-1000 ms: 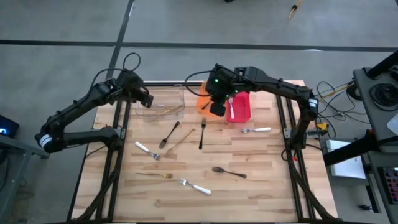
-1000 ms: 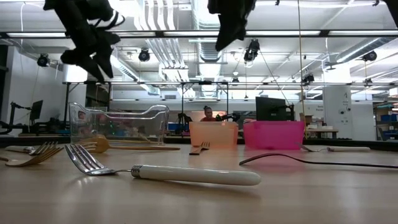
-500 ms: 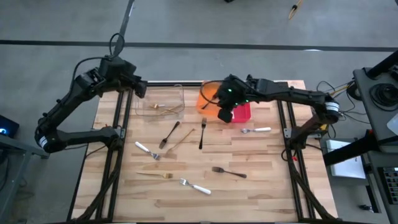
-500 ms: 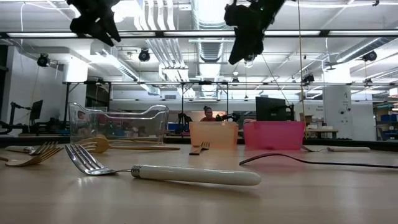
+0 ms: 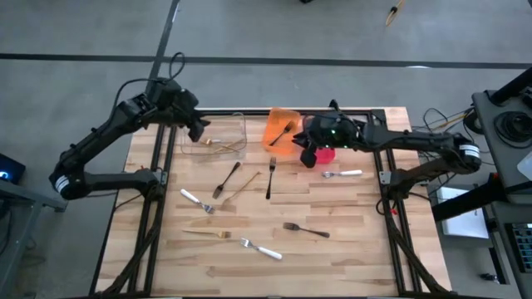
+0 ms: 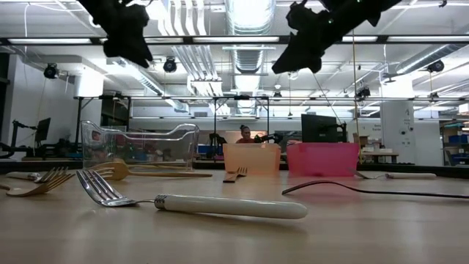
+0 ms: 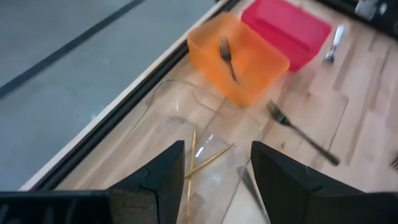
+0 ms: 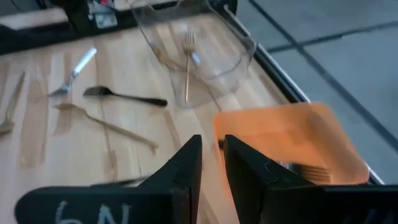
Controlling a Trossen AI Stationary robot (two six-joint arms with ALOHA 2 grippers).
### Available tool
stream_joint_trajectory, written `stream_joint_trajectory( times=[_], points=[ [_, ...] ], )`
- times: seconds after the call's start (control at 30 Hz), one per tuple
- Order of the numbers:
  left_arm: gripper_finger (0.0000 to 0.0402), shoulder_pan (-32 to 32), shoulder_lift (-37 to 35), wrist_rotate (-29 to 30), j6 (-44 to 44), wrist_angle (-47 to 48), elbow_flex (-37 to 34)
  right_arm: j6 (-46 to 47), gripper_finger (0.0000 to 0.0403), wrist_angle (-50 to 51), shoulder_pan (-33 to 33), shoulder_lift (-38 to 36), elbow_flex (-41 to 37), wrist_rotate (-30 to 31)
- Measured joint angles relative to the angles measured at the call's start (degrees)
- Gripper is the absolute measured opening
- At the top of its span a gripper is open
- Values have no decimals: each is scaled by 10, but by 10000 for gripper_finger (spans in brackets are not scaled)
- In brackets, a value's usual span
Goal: Sort silverware by color (type)
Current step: Adjust the gold fork in the transparent bin
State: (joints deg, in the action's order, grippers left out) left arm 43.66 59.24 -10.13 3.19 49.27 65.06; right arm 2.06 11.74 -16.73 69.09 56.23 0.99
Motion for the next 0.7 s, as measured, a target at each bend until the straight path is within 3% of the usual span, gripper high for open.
stream_joint_trajectory(
  times=[0.33, 0.5, 0.7],
  points=[
    [166, -22, 76, 1, 144, 6, 0, -46, 59, -35, 3, -11, -34, -18],
    [166, -36, 120, 2, 234, 35, -1, -60, 61, -34, 4, -11, -34, -56],
    [166, -43, 174, 38, 319, 42, -1, -66, 61, -32, 5, -11, -34, -60]
  ],
)
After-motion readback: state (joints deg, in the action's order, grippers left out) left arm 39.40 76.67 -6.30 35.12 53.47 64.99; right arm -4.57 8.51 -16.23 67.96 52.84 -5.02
